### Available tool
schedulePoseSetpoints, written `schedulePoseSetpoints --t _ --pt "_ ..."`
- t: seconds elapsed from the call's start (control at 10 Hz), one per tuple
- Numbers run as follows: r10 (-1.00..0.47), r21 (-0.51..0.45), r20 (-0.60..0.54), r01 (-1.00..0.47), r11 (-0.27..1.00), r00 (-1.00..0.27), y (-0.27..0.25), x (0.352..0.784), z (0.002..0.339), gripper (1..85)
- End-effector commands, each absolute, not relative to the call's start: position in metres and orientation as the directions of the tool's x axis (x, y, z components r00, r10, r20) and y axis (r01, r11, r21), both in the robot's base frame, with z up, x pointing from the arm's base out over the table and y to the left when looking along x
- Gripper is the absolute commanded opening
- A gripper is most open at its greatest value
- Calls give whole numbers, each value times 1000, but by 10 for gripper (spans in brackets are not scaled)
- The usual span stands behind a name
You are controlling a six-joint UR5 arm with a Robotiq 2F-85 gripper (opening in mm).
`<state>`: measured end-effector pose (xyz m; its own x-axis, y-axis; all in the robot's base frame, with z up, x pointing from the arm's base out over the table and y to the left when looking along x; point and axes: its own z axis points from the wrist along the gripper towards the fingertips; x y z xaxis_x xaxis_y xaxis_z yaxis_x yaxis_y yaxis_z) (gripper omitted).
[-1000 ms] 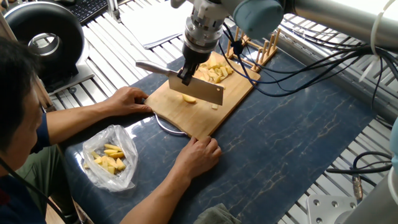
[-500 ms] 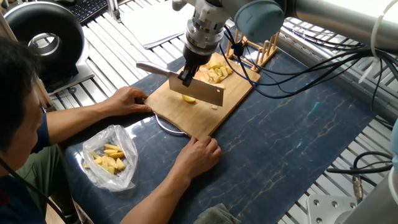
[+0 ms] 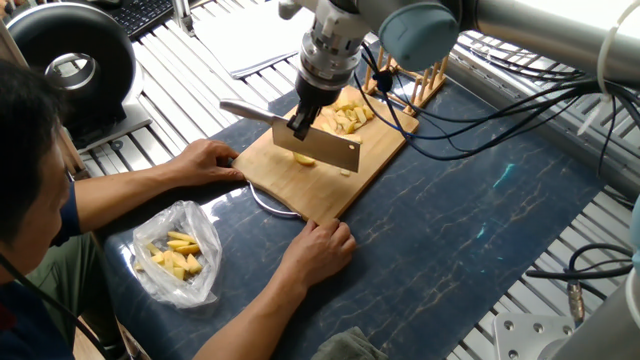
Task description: Chop the potatoes
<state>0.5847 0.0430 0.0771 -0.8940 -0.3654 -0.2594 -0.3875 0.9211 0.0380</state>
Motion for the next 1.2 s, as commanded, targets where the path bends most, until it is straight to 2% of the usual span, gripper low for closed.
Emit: schedulePoseSetpoints --t 0.0,0.8,0.9,1.1 --pt "-364 40 -274 -389 920 -890 39 583 74 10" --pt "-373 9 -327 -398 917 -868 36 580 51 10" --pt "-378 8 -324 -402 916 -867 34 579 53 10" --pt "-399 36 -260 -422 906 -879 26 568 88 10"
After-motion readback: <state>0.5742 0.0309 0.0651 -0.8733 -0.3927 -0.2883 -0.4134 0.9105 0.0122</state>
